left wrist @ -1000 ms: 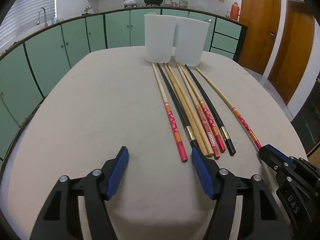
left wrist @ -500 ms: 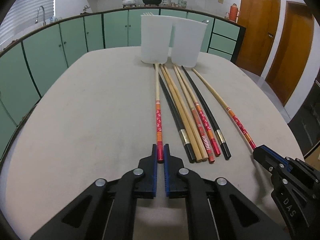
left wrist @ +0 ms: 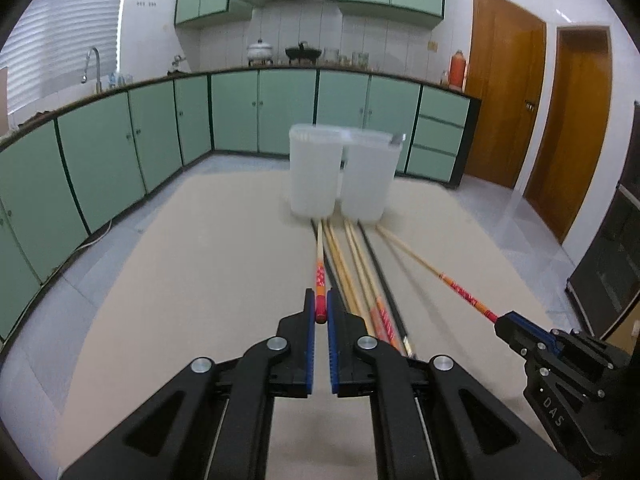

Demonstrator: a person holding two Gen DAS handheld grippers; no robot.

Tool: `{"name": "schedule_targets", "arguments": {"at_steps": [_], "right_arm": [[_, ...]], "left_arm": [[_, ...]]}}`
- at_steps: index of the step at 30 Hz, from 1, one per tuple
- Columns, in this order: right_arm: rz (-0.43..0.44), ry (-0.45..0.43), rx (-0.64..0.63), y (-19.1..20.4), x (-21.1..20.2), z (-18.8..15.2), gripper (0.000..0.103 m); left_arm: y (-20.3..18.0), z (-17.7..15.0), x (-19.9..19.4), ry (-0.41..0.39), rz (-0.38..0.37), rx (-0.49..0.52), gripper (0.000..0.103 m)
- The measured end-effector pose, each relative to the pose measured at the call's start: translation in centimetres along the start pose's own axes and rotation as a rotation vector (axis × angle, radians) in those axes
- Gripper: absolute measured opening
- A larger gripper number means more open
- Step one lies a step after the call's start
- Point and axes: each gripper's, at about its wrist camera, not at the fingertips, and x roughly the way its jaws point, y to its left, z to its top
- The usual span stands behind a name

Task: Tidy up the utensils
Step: 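Grasp a red-patterned chopstick with the right tool while the left tool grasps another, then lift the chopsticks in both tools and carry them above the white holder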

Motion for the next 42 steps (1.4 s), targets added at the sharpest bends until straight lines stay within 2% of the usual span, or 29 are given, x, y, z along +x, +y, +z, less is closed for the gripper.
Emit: {"name": "schedule_targets", "arguments": {"at_steps": [9, 15, 27, 35, 42], "right_arm": [[0.037, -0.095, 0.023, -0.1, -2.6, 4.0, 0.005], [0.068, -0.124, 0.052, -0.8, -3.6, 8.2, 0.005], [0.112, -0.102, 0.016, -1.3, -3.3, 15.8, 0.005], [0.161, -0.103, -0.026, -0.8, -3.6, 18.7, 0.005], [0.207, -0.138, -0.035, -1.0, -4.2, 21.7, 0.005]], "left_arm": [[0.0, 4.2, -2.5, -0.114, -0.005, -0.002, 0.006], [-0.5, 7.6, -3.2, -0.174, -0.017, 0.012, 0.006], [-0.3, 13.2, -3.5, -0.216, -0.06, 0.002, 0.006], [0.1, 15.3, -4.0, -0.233, -0.097, -0.009, 0.006], [0.9, 17.2, -4.8, -0.279, -0.116, -0.023, 0.006]]}}
